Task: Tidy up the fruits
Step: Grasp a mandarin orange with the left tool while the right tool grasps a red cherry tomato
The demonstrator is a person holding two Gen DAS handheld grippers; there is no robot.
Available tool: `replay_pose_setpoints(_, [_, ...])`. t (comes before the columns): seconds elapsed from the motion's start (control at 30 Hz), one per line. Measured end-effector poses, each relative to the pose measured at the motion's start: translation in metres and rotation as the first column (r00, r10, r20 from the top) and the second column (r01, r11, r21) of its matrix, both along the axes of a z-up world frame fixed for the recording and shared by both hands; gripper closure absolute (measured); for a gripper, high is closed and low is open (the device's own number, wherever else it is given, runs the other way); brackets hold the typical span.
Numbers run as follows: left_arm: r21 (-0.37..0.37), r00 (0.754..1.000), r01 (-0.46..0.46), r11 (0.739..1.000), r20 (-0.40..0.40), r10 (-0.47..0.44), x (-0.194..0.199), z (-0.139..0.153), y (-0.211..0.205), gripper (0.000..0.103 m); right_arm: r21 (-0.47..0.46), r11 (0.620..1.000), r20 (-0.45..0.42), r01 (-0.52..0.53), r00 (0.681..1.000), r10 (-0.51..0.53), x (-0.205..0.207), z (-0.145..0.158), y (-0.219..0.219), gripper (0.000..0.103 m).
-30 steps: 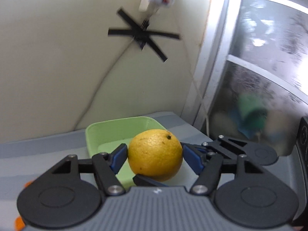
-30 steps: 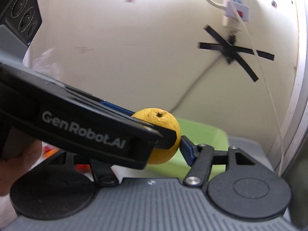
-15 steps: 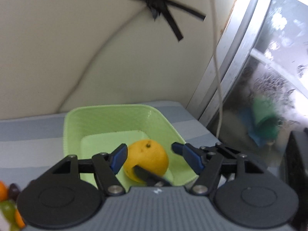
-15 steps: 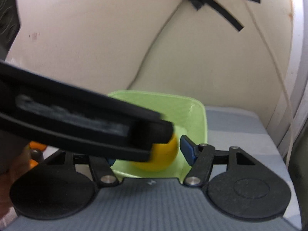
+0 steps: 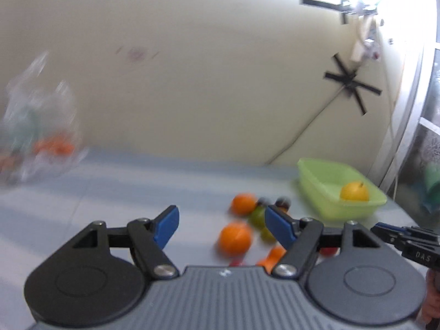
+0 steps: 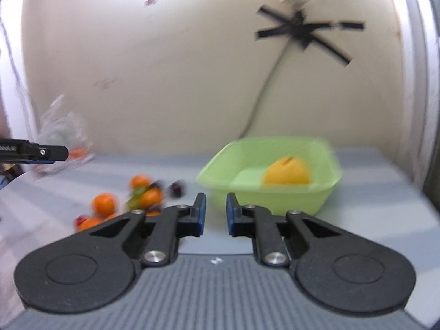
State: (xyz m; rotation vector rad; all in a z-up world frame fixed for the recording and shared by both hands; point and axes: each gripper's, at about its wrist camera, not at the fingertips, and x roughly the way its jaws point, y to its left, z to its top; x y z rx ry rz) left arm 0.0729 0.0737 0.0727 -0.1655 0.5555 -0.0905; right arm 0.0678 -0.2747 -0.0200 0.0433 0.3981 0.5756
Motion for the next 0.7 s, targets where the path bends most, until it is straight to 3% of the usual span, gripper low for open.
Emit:
replay_pose_setpoints(0.2, [-0.08, 0.998, 0.036, 0.996, -0.042, -0.04, -0.019, -0.029, 0.009, 0.042, -0.044, 0.995, -0.063, -0.089, 0.994, 0.087, -0.015, -0.024, 0.049, 0.086])
replay_pose_setpoints(0.43, [0.039, 0.985, 0.173, 0.984, -0.024, -0.172, -0.025, -0.047, -0.03, 0.049, -0.079, 0.986, -0.056, -0.148, 0.988, 0.143, 0.0, -0.015, 0.073, 0.085])
replay_pose_setpoints(0.7, [0.078, 0.972, 0.235, 0.969, -0.025, -0.234, -0.018, -0.051, -0.051, 0.055, -0.111, 0.981, -0.044, -0.157, 0.987, 0.153, 0.01, -0.016, 0.079, 0.085])
